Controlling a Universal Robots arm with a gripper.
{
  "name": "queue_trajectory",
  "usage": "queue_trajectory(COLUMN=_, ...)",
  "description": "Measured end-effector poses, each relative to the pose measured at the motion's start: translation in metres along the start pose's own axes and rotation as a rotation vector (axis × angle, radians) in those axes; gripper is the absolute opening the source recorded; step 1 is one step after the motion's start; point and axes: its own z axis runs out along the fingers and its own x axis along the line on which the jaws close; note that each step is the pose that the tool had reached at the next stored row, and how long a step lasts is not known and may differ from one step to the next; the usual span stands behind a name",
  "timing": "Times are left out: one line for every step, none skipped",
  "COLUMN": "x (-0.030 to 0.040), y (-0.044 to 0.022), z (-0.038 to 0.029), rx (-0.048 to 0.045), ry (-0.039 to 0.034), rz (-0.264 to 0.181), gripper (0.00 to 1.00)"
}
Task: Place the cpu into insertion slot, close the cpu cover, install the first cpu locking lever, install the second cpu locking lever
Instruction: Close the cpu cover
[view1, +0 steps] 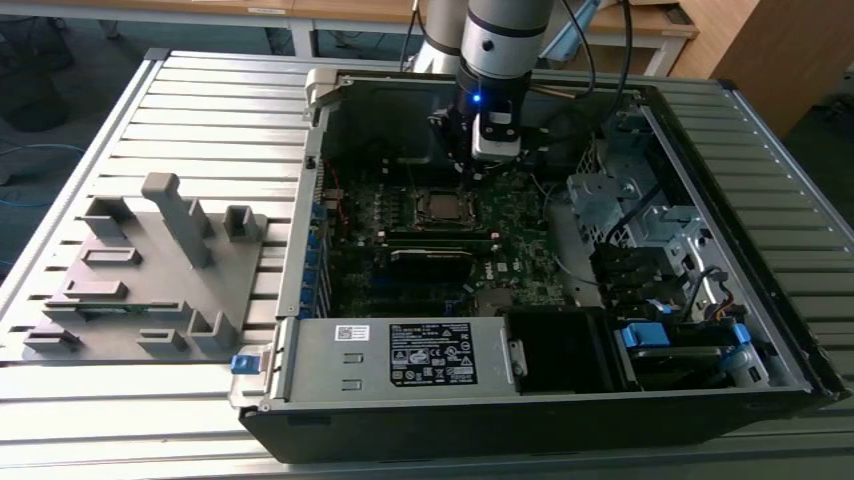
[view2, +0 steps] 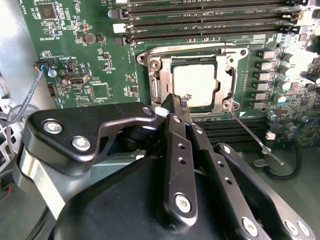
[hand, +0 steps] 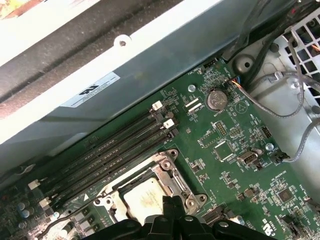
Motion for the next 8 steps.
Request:
queue_trajectory(x=0.0, y=0.0, z=0.0, rx=-0.0001, ry=0.0, rz=-0.01, gripper=0.1)
queue_trajectory(x=0.0, y=0.0, z=0.0001, rx=-0.0002, ry=0.0001, rz=-0.022, gripper=0.1)
queue_trajectory(x=0.0, y=0.0, z=0.0001, rx=-0.0003, ry=0.0001, rz=-0.033, gripper=0.1)
queue_trajectory(x=0.0, y=0.0, z=0.0001, rx=-0.0003, ry=0.0001, rz=-0.044, gripper=0.1)
queue_trajectory(x=0.0, y=0.0, z=0.0001, rx=-0.0002, ry=0.0, rz=-0.049, gripper=0.1)
queue_trajectory(x=0.0, y=0.0, z=0.0001, rx=-0.0002, ry=0.0, rz=-0.05, gripper=0.1)
queue_trajectory(x=0.0, y=0.0, z=0.0001, rx=-0.0002, ry=0.0, rz=-0.05, gripper=0.1)
queue_trajectory(x=0.0, y=0.0, z=0.0001, rx=-0.0002, ry=0.0, rz=-0.05, gripper=0.1)
